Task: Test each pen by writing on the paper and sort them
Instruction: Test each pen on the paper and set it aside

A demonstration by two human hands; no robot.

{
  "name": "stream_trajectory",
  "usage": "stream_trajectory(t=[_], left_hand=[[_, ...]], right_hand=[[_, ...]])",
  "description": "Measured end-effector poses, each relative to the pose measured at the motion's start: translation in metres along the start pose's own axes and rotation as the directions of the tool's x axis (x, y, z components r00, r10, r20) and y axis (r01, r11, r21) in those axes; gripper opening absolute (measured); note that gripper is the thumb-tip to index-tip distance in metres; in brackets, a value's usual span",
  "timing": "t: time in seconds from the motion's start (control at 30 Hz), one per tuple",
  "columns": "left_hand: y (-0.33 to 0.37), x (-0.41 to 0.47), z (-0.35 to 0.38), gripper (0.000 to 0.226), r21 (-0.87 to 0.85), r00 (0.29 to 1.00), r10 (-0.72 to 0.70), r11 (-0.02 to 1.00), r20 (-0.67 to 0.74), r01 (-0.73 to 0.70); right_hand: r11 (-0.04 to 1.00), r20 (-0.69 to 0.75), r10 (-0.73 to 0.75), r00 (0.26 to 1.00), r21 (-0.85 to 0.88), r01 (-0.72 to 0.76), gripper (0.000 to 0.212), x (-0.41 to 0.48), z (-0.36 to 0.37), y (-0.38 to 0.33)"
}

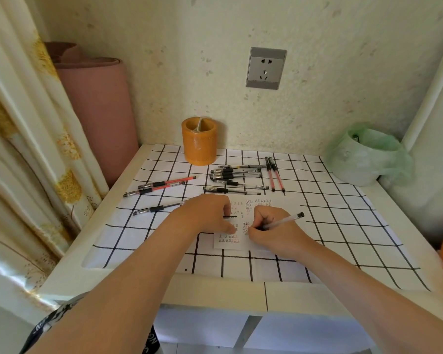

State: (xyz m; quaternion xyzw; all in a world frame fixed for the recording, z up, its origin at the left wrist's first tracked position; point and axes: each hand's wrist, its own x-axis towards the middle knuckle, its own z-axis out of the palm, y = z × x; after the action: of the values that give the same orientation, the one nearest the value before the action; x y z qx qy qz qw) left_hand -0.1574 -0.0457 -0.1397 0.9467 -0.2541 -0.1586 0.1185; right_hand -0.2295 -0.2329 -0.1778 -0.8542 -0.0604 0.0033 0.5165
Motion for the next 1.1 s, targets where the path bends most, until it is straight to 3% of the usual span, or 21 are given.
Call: stream_trajectory(t=[1.1], left_hand=[[0.0022,-0.0027,-0.0013,0.047,-0.018,1.000,-0.008,1.000,0.001,0.008]], right_hand=[[0.999,0.036,0.028,0.999,0.042,-0.030,0.023,0.0003,-0.0009,-0.0032]])
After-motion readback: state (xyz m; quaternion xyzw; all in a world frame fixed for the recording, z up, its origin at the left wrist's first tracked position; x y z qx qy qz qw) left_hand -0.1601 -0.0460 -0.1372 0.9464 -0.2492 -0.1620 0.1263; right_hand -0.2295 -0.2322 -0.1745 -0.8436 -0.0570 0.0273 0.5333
